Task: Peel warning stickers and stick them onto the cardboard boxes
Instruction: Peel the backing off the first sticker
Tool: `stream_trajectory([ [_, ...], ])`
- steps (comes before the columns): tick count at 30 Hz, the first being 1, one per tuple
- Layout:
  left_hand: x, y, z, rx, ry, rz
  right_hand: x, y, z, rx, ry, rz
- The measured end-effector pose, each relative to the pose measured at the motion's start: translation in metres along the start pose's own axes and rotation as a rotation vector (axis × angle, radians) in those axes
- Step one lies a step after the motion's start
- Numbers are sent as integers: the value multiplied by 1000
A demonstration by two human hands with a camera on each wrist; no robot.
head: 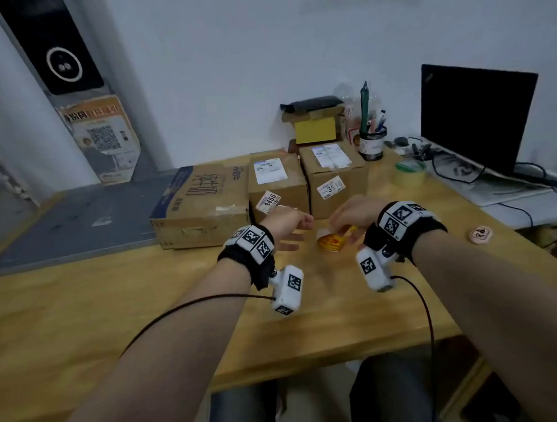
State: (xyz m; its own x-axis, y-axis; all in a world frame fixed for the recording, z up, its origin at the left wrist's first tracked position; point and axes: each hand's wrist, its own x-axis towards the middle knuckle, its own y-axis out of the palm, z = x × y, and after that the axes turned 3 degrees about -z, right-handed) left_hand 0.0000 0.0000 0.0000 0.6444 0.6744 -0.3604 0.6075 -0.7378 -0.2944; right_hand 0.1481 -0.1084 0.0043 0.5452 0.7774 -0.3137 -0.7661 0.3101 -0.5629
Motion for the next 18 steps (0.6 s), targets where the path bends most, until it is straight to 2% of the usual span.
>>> stream_trajectory([
  [5, 26, 6, 1, 30, -58, -42, 35, 7, -10, -247, -15, 23],
  [11, 43, 11, -1, 2, -46, -37, 57, 11, -16, -282, -7, 62],
  [14, 50, 10, -5, -18, 11, -37, 63, 10, -19, -248, -73, -50],
  [18, 56, 0, -22, -52, 173, -41, 64, 8, -9, -93, -123, -151],
])
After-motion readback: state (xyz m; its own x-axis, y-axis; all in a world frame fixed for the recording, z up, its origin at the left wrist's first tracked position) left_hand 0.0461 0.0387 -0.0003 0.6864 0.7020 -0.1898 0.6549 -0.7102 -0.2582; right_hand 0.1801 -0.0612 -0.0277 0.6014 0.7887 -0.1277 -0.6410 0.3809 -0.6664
